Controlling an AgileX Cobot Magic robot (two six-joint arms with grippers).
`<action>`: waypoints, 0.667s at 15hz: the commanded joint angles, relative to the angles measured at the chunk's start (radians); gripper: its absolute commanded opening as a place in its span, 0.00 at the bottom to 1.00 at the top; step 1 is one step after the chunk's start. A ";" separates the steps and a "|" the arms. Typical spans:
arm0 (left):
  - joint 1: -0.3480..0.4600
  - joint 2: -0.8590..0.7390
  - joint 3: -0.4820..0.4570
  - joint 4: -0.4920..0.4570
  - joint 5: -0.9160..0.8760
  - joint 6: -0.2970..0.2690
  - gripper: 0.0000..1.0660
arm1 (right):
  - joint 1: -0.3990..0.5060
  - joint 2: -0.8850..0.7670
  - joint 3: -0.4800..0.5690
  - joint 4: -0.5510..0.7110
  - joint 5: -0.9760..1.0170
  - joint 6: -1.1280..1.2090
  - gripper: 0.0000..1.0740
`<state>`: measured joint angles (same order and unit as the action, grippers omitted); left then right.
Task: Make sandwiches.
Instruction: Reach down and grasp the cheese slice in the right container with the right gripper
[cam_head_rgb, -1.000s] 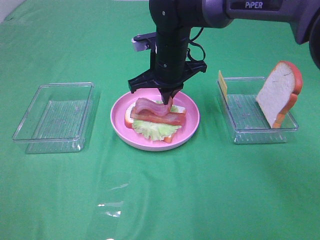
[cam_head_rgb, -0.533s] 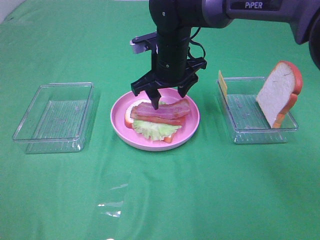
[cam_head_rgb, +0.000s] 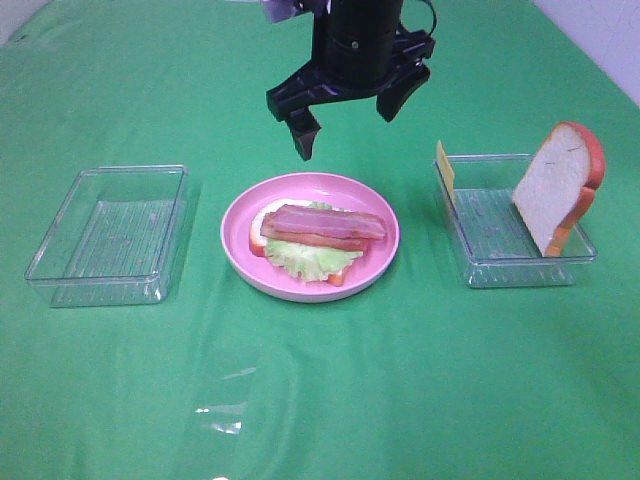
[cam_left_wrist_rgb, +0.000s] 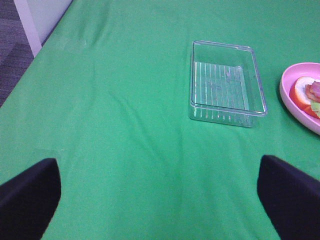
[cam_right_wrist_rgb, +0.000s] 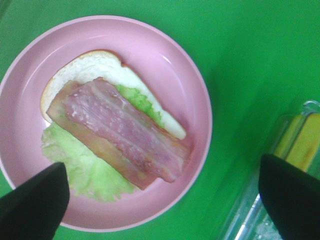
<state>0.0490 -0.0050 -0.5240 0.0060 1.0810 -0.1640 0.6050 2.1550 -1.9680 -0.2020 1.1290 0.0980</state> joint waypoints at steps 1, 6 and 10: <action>0.005 -0.014 0.001 -0.001 -0.002 -0.004 0.94 | -0.022 -0.043 -0.001 -0.058 0.032 -0.012 0.93; 0.005 -0.014 0.001 -0.001 -0.002 -0.004 0.94 | -0.206 -0.077 -0.001 -0.016 0.105 -0.013 0.93; 0.005 -0.014 0.001 -0.001 -0.002 -0.004 0.94 | -0.304 -0.078 -0.001 0.067 0.076 -0.025 0.93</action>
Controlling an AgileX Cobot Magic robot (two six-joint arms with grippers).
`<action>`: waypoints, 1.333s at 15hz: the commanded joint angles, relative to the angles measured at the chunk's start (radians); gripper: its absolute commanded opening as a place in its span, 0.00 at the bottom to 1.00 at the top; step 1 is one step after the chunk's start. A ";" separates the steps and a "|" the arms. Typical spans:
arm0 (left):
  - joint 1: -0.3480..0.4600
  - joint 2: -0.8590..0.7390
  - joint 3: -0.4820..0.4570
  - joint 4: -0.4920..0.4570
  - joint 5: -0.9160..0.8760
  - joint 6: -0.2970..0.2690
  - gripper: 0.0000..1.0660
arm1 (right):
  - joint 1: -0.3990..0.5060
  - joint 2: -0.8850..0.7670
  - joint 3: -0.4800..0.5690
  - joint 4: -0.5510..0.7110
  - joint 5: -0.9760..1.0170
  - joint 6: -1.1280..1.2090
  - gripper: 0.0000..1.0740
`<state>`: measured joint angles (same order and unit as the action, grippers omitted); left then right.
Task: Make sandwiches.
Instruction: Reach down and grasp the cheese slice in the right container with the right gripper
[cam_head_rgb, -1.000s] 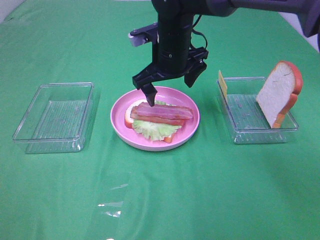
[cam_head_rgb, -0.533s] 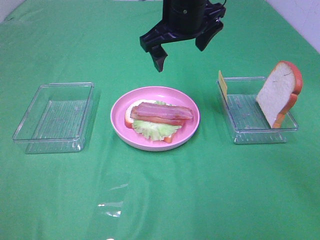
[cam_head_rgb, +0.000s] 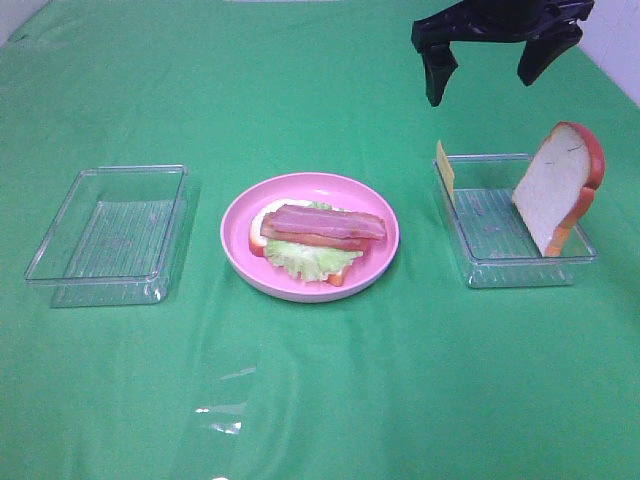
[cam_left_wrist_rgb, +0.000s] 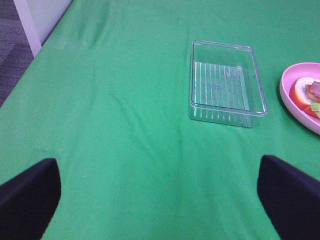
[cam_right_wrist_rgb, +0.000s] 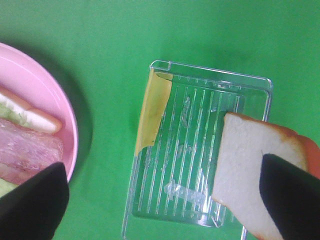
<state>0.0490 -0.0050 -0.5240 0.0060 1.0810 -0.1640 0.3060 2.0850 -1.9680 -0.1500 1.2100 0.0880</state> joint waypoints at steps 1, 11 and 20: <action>0.005 -0.014 0.001 -0.001 -0.002 -0.004 0.94 | -0.005 -0.008 -0.001 0.018 -0.024 -0.018 0.93; 0.005 -0.014 0.001 -0.001 -0.002 -0.004 0.94 | -0.005 0.163 -0.001 0.017 -0.129 0.024 0.93; 0.005 -0.014 0.001 -0.001 -0.002 -0.004 0.94 | -0.005 0.271 -0.001 0.009 -0.149 0.047 0.88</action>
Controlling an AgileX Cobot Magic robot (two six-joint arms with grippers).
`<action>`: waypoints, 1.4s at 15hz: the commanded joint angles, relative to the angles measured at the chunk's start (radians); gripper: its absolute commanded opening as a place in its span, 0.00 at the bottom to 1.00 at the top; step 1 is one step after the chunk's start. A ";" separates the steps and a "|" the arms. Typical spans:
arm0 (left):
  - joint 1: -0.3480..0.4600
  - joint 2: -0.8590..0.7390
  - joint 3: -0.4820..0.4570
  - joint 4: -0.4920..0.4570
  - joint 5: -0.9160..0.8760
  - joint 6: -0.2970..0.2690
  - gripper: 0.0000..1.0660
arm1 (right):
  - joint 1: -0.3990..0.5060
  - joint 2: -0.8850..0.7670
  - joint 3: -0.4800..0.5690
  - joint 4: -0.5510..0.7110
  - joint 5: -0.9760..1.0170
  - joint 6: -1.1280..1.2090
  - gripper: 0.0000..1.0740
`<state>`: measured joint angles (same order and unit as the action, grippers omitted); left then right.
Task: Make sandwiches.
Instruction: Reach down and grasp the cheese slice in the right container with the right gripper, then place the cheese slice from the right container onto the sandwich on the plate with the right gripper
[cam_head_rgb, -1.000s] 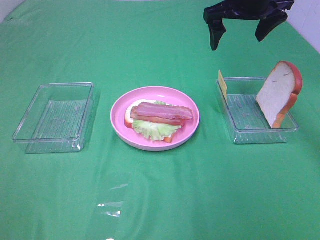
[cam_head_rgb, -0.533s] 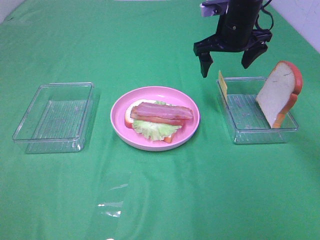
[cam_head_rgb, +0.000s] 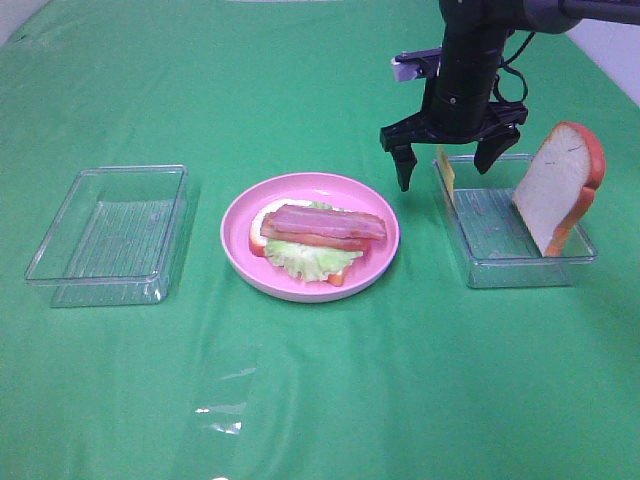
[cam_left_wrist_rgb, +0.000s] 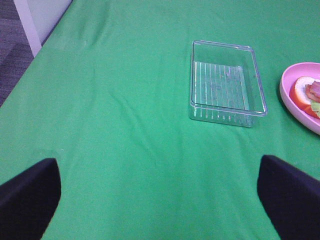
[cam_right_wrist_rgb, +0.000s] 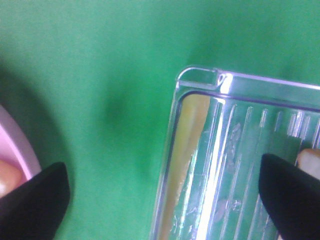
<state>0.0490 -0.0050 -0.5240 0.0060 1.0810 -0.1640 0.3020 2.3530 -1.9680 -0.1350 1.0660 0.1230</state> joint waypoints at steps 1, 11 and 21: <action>0.005 -0.014 0.001 -0.001 -0.002 -0.004 0.94 | -0.001 0.003 -0.001 -0.006 -0.005 0.012 0.81; 0.005 -0.014 0.001 -0.001 -0.002 -0.004 0.94 | -0.001 -0.024 -0.002 -0.070 0.036 0.020 0.00; 0.005 -0.014 0.001 -0.001 -0.002 -0.004 0.94 | 0.005 -0.246 -0.001 -0.014 0.130 -0.031 0.00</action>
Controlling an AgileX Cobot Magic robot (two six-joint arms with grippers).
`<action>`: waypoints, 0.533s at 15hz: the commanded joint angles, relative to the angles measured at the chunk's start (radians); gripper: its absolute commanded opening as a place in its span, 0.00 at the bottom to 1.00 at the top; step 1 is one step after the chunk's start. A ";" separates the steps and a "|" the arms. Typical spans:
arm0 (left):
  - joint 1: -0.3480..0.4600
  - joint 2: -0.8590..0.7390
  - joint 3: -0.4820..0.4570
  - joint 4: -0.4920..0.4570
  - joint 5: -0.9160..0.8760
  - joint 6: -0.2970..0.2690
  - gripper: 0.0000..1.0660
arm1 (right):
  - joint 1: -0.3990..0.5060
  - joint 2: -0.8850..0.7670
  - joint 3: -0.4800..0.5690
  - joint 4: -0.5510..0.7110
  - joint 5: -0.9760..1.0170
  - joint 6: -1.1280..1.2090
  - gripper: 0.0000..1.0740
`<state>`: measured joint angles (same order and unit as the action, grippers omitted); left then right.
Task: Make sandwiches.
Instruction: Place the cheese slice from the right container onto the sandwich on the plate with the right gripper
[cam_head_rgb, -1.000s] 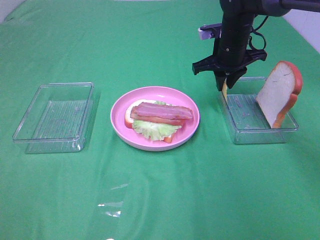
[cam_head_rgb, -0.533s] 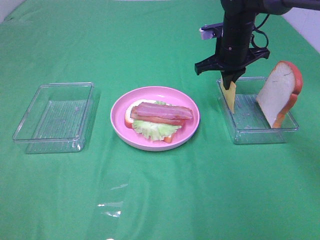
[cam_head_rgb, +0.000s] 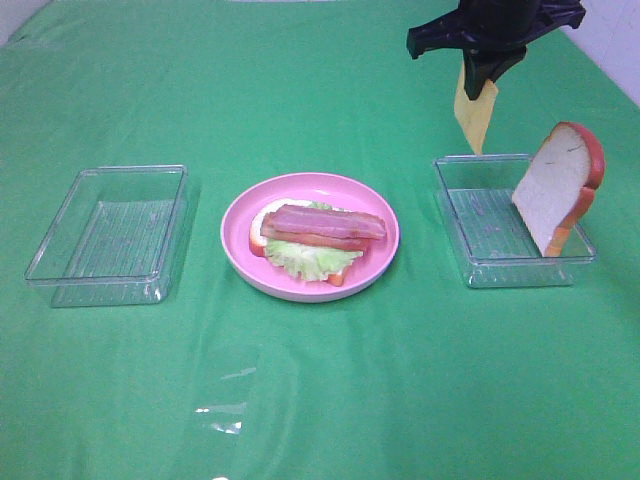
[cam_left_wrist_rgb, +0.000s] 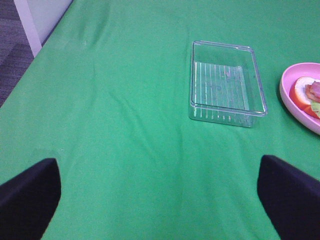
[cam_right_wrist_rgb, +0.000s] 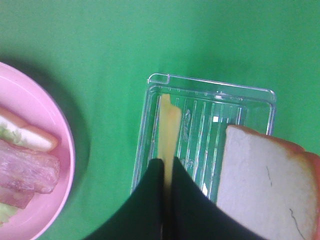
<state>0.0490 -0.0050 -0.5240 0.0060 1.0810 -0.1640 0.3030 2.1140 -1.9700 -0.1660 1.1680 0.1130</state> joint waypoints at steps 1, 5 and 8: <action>0.005 -0.014 0.001 -0.001 -0.002 -0.004 0.94 | 0.004 -0.007 0.001 0.054 0.037 -0.025 0.00; 0.005 -0.014 0.001 -0.001 -0.002 -0.004 0.94 | 0.065 0.002 0.001 0.126 0.041 -0.042 0.00; 0.005 -0.014 0.001 -0.001 -0.002 -0.003 0.94 | 0.230 0.063 0.001 0.150 -0.005 -0.039 0.00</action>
<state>0.0490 -0.0050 -0.5240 0.0060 1.0810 -0.1640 0.5050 2.1630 -1.9700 -0.0280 1.1800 0.0870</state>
